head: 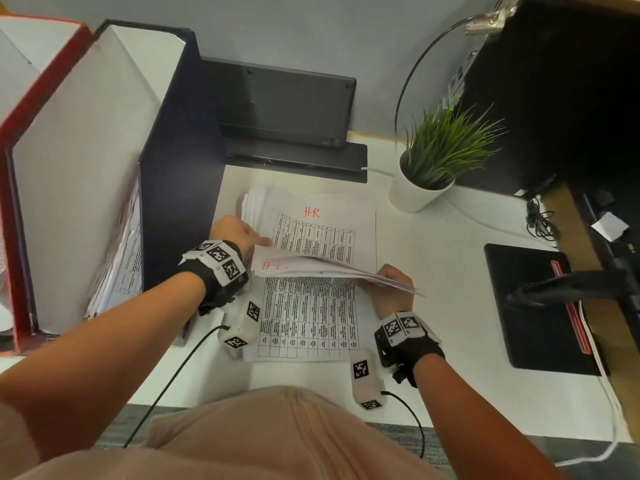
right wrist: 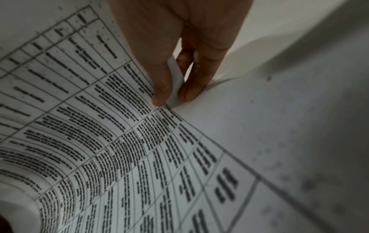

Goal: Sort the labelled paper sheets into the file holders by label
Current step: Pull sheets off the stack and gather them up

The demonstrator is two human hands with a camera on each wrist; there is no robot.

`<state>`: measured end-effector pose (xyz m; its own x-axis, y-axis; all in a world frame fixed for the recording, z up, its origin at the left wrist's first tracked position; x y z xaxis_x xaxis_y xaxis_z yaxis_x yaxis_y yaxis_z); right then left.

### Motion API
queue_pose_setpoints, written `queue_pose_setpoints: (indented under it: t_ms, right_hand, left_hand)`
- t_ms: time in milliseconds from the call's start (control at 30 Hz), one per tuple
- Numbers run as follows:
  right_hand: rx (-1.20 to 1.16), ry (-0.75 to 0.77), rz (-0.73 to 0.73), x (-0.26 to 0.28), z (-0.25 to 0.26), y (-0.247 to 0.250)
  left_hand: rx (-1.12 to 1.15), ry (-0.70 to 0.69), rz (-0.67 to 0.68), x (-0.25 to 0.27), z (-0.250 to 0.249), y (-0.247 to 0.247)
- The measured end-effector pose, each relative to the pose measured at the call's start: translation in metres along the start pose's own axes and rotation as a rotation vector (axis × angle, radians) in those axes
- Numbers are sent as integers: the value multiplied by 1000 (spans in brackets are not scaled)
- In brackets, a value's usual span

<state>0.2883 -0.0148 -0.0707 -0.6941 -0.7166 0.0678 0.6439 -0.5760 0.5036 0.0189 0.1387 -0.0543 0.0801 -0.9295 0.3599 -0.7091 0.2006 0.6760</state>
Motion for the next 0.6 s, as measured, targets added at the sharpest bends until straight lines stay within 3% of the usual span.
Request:
queue_pose_setpoints:
  t_ms: [167, 300, 400, 600]
  right_hand:
    - [138, 15, -31, -3, -3, 1]
    - [9, -57, -38, -5, -14, 1]
    - [139, -58, 13, -6, -13, -3]
    - [256, -1, 27, -8, -10, -4]
  left_hand:
    - [-52, -134, 45, 4, -9, -6]
    - [63, -226, -34, 12, -15, -2]
    - [225, -296, -102, 22, -18, 5]
    - [486, -160, -68, 22, -2, 5]
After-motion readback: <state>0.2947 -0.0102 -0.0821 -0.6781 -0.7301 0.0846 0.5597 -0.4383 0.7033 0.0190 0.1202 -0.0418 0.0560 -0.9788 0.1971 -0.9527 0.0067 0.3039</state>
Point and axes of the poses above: each hand's wrist, its own x-axis away from the middle knuckle, its own y-axis out of the back of the hand, z = x × y, the point moved 9 cm from there along -x, towards the middle knuckle, and after that the axes turned 8 degrees about -z, right-handed, at the moved point
